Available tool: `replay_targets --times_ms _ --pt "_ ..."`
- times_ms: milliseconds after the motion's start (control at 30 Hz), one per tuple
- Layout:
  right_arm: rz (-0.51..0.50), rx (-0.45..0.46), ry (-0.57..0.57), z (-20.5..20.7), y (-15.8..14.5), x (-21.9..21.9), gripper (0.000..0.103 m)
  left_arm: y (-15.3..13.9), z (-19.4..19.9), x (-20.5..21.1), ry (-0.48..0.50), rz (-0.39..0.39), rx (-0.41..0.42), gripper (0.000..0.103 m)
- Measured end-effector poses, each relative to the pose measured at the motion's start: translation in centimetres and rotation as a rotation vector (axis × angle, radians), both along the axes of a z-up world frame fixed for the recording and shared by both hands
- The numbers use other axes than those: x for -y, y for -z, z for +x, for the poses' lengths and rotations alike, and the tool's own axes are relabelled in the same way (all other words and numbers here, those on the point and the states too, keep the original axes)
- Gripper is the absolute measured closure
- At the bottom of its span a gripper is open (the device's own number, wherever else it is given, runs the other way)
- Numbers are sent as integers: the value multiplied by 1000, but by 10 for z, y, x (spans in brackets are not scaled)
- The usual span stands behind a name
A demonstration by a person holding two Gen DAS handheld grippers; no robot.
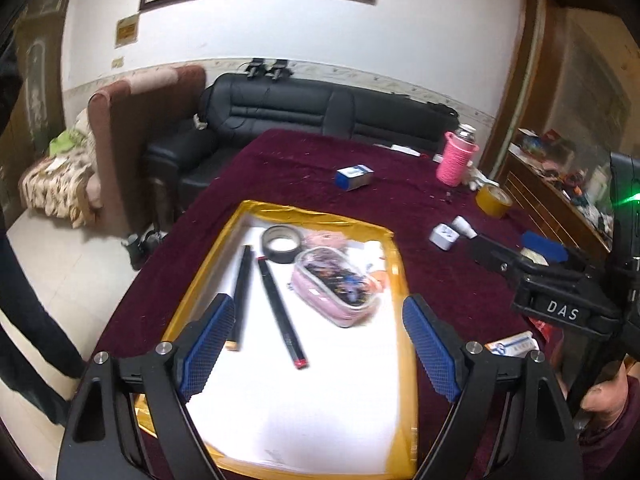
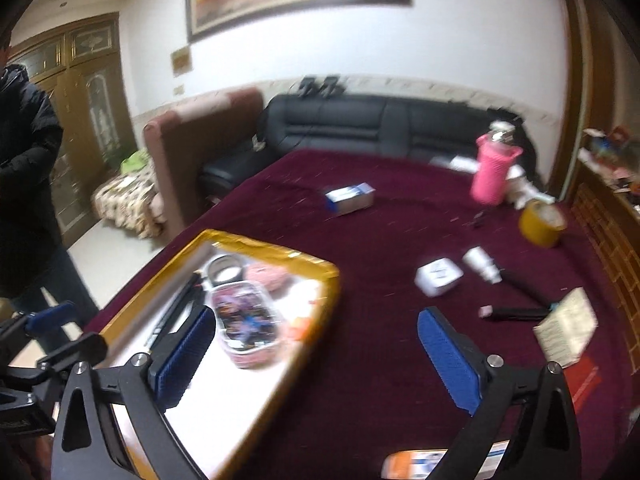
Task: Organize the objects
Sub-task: 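Move both open tools back over the table toward the white plug adapter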
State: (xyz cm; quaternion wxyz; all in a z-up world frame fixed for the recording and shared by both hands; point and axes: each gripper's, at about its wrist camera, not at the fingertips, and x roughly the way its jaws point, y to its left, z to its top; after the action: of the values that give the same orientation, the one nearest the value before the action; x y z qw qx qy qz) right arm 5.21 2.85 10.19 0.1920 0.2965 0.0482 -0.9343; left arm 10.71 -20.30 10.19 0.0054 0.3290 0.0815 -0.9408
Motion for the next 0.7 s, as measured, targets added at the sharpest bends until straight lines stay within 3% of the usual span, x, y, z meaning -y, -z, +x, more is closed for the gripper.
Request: replay_targets --times_ms 200,433,700 --pt "24 -54 76 1 5 -51 0 2 -8 -32 48 21 32 17" --pt "70 75 244 -34 27 -125 0 5 -21 -67 126 57 73 17" --pt "-177 90 491 -73 49 -237 0 5 -75 -123 208 -10 79 16"
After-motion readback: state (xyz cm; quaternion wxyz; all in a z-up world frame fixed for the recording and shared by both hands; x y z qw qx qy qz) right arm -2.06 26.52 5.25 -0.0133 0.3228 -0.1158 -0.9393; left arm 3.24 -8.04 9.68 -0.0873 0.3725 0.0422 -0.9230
